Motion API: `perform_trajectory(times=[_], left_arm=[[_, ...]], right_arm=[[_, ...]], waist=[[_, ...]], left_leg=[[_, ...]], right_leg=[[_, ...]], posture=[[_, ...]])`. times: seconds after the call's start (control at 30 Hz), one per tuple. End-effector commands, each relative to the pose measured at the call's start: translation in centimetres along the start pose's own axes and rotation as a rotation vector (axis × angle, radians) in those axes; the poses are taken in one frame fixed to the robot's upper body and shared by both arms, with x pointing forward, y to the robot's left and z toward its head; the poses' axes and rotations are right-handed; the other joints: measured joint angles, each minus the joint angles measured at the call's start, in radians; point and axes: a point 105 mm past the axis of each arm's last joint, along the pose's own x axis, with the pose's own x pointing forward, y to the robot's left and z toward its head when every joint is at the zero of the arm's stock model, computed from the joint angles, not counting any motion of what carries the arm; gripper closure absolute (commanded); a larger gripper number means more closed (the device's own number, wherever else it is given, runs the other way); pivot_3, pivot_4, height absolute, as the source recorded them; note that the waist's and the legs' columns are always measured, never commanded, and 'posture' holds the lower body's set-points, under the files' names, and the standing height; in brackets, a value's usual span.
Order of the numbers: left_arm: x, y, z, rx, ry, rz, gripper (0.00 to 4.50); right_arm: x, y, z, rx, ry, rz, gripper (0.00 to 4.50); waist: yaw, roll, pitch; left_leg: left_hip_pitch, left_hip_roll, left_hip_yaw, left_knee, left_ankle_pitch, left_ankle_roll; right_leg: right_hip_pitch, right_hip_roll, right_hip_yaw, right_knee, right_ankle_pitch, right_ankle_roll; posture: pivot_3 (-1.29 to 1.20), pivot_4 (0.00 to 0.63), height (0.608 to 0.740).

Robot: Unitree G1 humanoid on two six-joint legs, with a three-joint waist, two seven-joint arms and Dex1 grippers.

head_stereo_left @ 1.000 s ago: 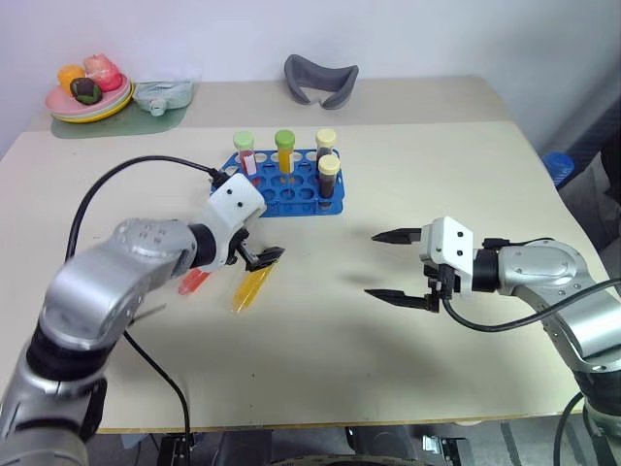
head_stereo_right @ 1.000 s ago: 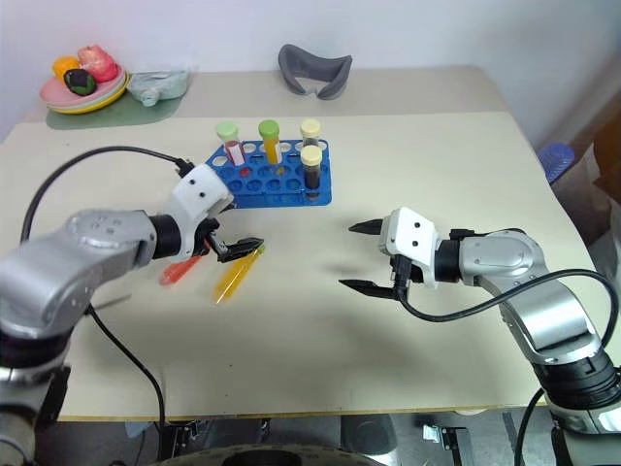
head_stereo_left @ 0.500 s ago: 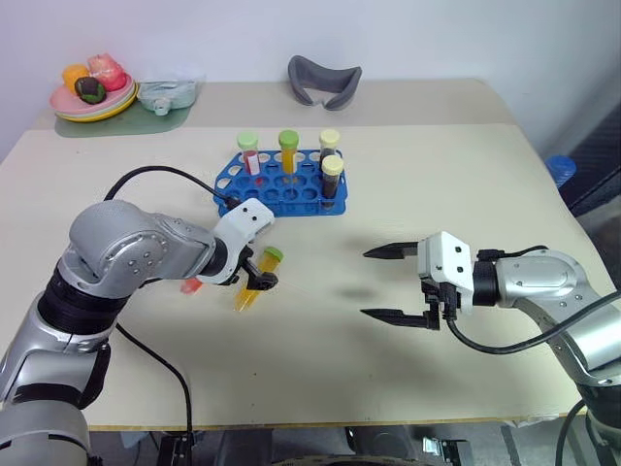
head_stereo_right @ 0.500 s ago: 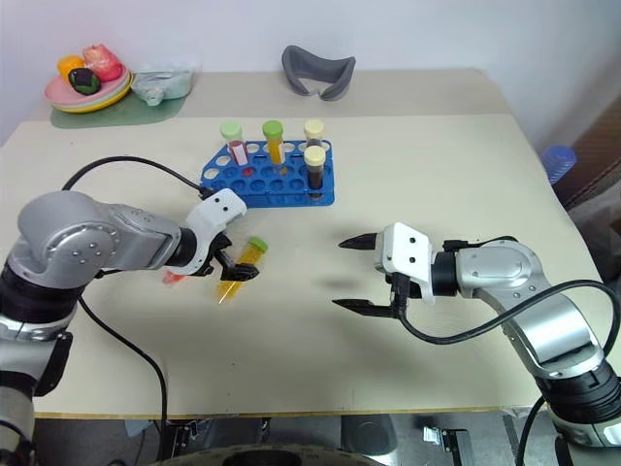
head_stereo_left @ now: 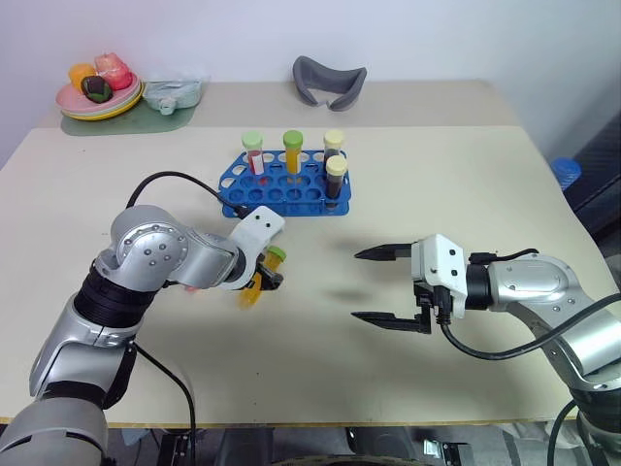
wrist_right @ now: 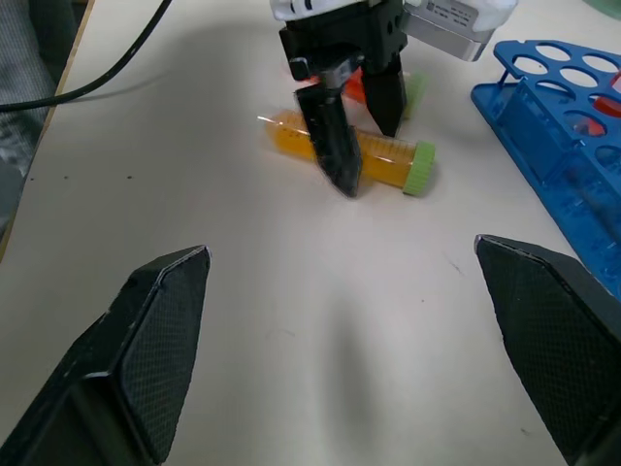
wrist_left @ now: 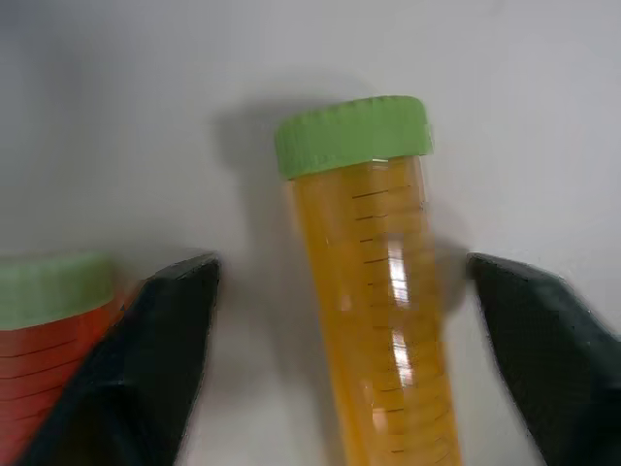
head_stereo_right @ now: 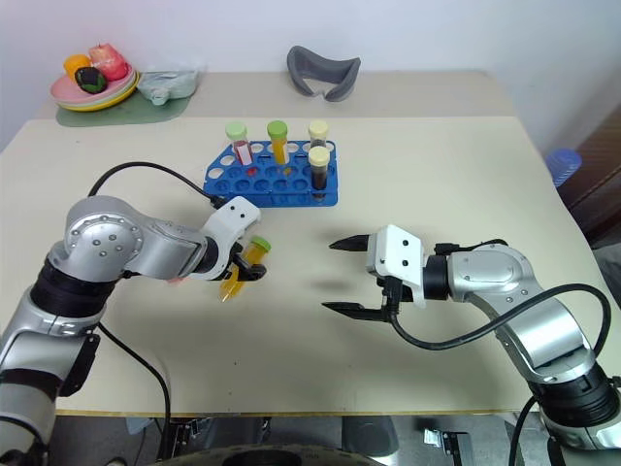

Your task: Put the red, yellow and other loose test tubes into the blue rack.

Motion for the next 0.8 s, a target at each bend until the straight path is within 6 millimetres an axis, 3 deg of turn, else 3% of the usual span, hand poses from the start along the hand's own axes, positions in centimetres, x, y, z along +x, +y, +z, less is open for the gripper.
perform_trajectory(times=[0.03,0.5,0.8], left_arm=[[0.0,0.1,-0.2,-0.015,0.012,0.004,2.24],[-0.1,0.8,0.2,-0.011,0.035,0.045,2.24],[0.5,1.5,1.6,-0.072,0.03,0.075,2.24]], right_arm=[[0.1,0.4,0.9,-0.03,-0.028,0.015,0.0],[0.1,0.3,0.8,-0.031,-0.021,0.017,0.0],[0.2,0.5,0.7,-0.035,-0.026,0.01,0.0]], waist=[[0.001,0.0,0.0],[0.0,0.0,0.0],[0.001,0.0,0.0]], left_leg=[[0.0,0.0,0.0,0.0,0.0,0.0],[0.0,0.0,0.0,0.0,0.0,-0.001],[0.0,-0.001,0.0,0.001,0.0,-0.001]], right_leg=[[0.0,0.0,0.0,0.0,0.0,0.0],[0.0,0.0,0.0,0.0,0.0,0.0],[0.001,0.0,0.0,0.0,0.0,0.0]], posture=[[0.0,0.15,0.74],[0.0,0.15,0.74],[0.0,0.15,0.74]])
